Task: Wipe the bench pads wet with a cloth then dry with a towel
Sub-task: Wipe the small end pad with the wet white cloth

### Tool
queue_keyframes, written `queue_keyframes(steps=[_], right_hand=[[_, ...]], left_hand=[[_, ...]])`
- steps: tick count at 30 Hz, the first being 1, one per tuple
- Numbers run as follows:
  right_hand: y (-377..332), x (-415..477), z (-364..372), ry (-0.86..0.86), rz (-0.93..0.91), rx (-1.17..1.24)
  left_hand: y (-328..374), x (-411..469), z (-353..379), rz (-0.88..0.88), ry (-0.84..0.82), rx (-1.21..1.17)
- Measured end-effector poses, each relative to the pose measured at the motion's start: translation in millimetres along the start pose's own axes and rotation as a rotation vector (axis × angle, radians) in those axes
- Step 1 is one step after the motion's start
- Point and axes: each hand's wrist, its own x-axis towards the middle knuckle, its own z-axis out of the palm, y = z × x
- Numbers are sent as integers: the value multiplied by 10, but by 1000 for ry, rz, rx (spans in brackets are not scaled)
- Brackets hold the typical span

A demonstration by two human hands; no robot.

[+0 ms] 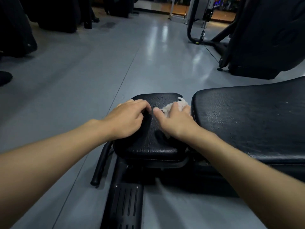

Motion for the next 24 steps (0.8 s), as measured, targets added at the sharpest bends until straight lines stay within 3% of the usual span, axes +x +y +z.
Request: queue_keyframes(steps=[6, 12, 15, 20, 22, 24], right_hand=[[75, 283, 26, 63, -68, 11], [104, 310, -42, 101, -272, -61], [97, 170, 29, 257, -297, -193], [23, 0, 45, 671, -31, -164], [5, 16, 46, 675, 18, -250], [-30, 55, 73, 586, 5, -296]], left_hand=[[90, 545, -159, -25, 67, -220], [306, 1172, -38, 32, -197, -395], [333, 1243, 112, 172, -330, -292], [108, 1327, 180, 358, -300, -56], [-10, 1267, 220, 343, -187, 7], [-182, 1207, 210, 214, -120, 49]])
